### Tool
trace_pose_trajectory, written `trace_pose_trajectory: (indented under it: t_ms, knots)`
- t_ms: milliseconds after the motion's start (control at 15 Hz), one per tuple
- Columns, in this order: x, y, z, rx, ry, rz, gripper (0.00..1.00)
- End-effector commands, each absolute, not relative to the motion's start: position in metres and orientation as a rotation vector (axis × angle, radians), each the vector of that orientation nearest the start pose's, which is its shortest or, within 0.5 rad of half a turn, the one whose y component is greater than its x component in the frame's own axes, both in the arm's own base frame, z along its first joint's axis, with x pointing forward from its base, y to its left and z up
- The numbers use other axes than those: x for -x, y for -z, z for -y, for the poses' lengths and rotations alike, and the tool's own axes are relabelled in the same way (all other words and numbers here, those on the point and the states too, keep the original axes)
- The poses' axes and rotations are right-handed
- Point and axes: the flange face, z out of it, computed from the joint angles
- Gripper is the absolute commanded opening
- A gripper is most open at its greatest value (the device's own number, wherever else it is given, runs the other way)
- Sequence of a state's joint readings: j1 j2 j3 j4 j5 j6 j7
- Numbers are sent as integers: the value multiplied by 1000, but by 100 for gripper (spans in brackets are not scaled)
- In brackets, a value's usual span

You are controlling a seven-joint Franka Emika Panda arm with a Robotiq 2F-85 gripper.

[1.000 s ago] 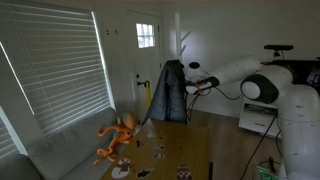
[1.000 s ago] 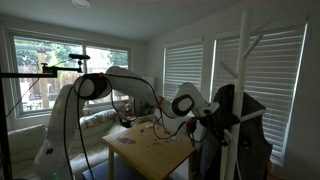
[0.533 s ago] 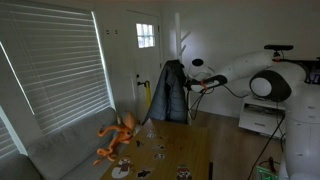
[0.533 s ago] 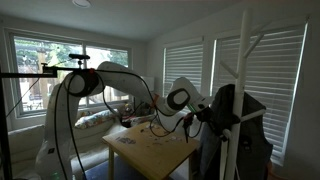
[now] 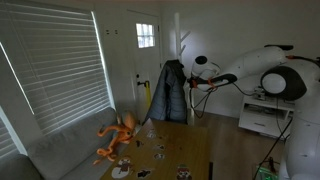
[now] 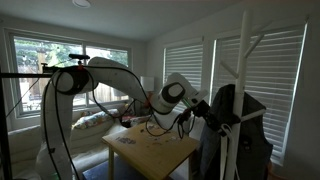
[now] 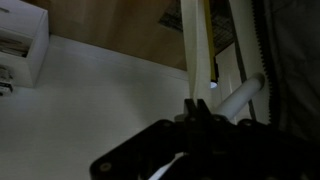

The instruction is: Pick up the white tote bag by the handle and hang it on the third rail from the top on the white coat hanger stand

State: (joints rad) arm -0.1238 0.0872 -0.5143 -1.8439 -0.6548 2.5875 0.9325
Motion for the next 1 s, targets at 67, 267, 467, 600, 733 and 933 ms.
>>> trace_pose_trajectory:
  t_ms: [67, 267, 467, 600, 733, 933]
  knots:
    - [-505, -582, 338, 2817, 1386, -1778, 1]
    - [-502, -597, 324, 2824, 1458, -1747, 1]
    - [-499, -620, 305, 2818, 1564, -1722, 1]
    - [-496, -635, 290, 2801, 1632, -1709, 1]
    - [-493, -649, 277, 2776, 1705, -1710, 1]
    - [-505, -649, 280, 2794, 1678, -1687, 4]
